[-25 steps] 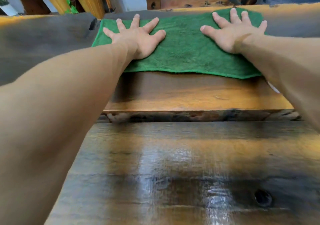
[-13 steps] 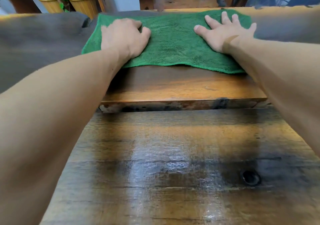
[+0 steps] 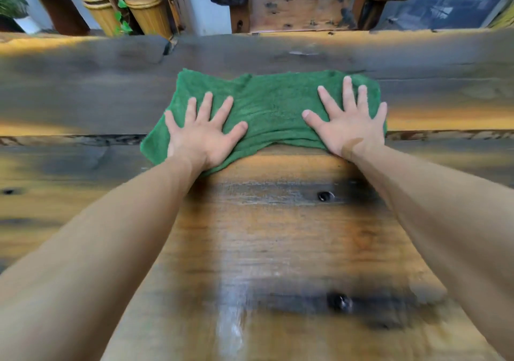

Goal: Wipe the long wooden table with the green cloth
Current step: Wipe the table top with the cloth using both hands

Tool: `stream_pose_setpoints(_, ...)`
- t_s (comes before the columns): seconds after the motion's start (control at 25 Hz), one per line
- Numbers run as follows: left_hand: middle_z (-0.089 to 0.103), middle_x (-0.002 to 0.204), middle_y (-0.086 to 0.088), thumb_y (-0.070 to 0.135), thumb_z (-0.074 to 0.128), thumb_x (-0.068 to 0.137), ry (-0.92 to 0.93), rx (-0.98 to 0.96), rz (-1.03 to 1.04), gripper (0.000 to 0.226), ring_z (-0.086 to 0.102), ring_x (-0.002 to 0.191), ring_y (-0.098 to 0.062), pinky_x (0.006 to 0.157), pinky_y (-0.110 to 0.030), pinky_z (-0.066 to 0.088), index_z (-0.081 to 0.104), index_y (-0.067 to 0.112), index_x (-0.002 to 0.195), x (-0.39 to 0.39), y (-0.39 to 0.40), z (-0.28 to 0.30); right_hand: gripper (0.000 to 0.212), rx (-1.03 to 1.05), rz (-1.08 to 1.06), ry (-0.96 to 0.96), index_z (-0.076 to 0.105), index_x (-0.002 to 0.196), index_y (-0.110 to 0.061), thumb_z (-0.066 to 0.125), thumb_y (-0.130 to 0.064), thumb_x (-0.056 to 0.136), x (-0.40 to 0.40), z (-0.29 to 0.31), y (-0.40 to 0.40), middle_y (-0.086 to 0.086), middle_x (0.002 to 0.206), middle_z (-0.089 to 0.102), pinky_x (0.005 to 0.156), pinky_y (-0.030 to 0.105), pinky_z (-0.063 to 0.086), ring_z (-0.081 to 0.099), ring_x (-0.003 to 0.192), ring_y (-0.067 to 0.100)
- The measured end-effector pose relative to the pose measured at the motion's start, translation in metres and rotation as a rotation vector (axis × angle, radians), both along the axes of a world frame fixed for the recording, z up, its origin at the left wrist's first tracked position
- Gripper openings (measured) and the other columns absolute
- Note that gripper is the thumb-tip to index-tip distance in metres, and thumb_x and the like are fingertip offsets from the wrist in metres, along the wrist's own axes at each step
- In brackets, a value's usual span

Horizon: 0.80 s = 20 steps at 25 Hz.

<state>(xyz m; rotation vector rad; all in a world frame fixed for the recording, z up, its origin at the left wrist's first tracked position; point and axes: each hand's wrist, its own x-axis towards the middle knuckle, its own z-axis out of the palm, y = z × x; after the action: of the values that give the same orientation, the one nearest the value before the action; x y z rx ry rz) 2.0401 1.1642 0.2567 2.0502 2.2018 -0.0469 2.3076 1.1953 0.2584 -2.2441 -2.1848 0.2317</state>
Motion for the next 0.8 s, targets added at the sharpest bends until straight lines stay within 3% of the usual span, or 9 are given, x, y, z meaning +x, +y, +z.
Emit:
stream_pose_setpoints(0.2, -0.018, 0.169, 0.007, 0.081, 0.006, 0.089, 0.03, -0.036, 0.035, 0.073, -0.015, 0.156, -0.026, 0.118, -0.069, -0.005, -0.011, 0.054, 0.155, 0.014, -0.104, 0.003, 0.075, 0.009, 0.047, 0.006, 0.001, 0.157, -0.049, 0.009, -0.081, 0.089, 0.008, 0.002, -0.094, -0.008, 0.169, -0.008, 0.121, 0.058, -0.005, -0.01, 0.155, 0.023)
stream_pose_setpoints(0.44, -0.023, 0.167, 0.005, 0.08, 0.004, 0.088, 0.017, -0.105, 0.071, 0.073, -0.019, 0.155, -0.027, 0.117, -0.069, -0.004, -0.017, 0.053, 0.153, 0.032, -0.216, 0.005, 0.076, -0.065, 0.053, -0.077, -0.009, 0.158, -0.042, 0.003, -0.077, 0.091, 0.016, 0.007, -0.203, 0.0, 0.168, -0.013, 0.12, 0.054, -0.015, -0.012, 0.154, 0.025)
stream_pose_setpoints(0.8, -0.024, 0.167, 0.003, 0.08, -0.005, 0.081, 0.012, -0.145, 0.076, 0.079, -0.02, 0.154, -0.029, 0.116, -0.071, -0.005, -0.018, 0.051, 0.154, 0.057, -0.381, 0.01, 0.079, -0.112, 0.042, -0.056, -0.009, 0.158, -0.039, 0.008, -0.077, 0.092, 0.039, 0.012, -0.376, 0.008, 0.168, -0.014, 0.121, 0.049, -0.014, -0.013, 0.154, 0.029)
